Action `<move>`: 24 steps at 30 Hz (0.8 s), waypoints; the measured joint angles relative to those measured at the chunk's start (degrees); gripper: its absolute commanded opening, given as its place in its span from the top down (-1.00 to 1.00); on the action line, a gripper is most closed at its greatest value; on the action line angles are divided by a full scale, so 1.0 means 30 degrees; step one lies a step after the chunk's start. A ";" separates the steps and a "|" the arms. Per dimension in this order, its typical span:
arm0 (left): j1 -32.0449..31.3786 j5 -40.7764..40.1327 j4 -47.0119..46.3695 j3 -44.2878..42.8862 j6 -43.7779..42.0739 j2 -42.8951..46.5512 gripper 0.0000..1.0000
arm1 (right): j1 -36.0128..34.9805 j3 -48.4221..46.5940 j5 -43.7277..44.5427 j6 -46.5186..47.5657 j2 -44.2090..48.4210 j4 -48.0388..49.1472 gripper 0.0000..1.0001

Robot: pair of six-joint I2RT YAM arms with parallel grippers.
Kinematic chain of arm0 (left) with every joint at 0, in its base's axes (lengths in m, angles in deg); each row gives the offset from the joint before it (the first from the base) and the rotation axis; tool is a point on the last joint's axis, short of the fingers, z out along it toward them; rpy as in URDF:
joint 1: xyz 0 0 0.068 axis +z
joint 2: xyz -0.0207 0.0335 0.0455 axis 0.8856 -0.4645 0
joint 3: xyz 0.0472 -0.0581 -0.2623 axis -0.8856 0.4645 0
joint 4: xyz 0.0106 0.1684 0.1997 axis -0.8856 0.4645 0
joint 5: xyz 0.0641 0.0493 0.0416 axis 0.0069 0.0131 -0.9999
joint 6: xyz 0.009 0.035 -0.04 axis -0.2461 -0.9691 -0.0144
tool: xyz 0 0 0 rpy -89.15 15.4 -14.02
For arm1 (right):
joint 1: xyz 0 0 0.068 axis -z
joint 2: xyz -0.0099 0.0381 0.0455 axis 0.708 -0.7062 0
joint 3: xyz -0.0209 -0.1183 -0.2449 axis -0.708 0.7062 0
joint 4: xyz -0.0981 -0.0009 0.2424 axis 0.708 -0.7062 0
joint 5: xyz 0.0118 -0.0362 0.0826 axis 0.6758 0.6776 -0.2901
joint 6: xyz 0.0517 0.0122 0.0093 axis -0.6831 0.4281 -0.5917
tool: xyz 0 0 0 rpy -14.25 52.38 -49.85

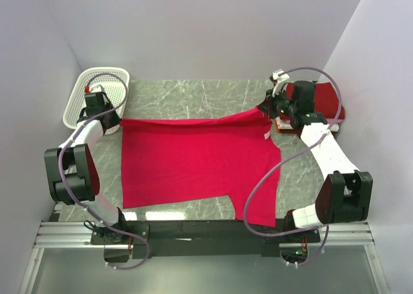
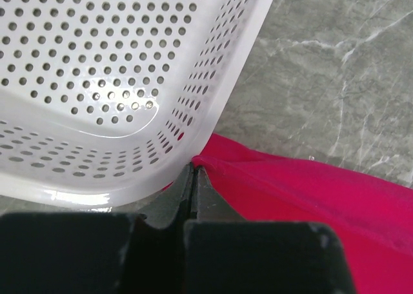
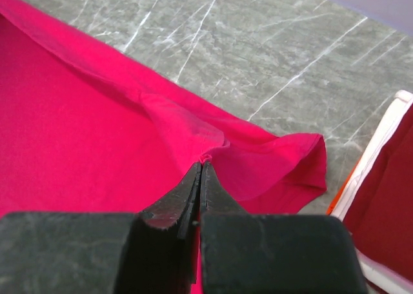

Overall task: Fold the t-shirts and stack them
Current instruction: Fold the tshirt

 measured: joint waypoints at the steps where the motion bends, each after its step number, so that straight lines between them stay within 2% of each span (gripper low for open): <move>1: -0.0007 -0.0058 0.0036 0.0051 -0.0007 0.0007 0.99 | 0.0000 0.0146 0.0000 0.0051 0.0197 -0.0007 1.00; 24: -0.0015 -0.0940 0.2084 0.0699 -0.0342 0.0036 0.99 | 0.0000 0.1894 -0.0036 0.0291 0.1362 -0.0124 1.00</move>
